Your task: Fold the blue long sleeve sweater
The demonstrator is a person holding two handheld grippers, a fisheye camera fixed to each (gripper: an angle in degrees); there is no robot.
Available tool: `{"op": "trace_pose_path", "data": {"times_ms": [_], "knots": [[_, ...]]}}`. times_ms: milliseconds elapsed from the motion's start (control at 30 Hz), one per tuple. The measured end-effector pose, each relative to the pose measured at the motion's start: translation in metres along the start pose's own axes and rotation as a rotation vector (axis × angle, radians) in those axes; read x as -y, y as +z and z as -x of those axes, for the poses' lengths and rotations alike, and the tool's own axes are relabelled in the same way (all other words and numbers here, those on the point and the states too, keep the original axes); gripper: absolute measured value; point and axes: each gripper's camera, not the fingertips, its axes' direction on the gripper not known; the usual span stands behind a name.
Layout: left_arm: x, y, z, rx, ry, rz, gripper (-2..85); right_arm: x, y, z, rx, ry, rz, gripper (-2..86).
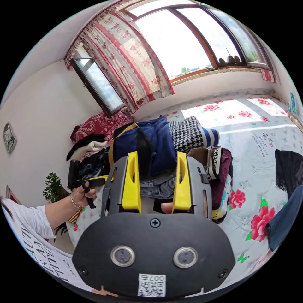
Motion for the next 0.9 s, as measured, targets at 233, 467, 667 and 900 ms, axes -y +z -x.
{"op": "trace_pose_path", "data": {"times_ms": [233,467,667,900], "knots": [[0.047,0.011,0.001,0.063,0.051,0.1,6.4,0.005,0.054,0.007,-0.095,-0.062,0.185,7.1],[0.044,-0.063,0.036,-0.191,0.005,0.085,5.0,-0.033,0.012,0.005,0.153,0.061,0.104,4.4],[-0.056,-0.127,0.076,-0.346,-0.144,0.17,5.0,-0.138,-0.015,0.01,0.412,0.249,0.248,3.6],[-0.237,-0.17,0.111,-0.527,-0.554,0.183,4.9,-0.244,-0.018,0.046,0.543,0.421,0.603,3.0]]}}
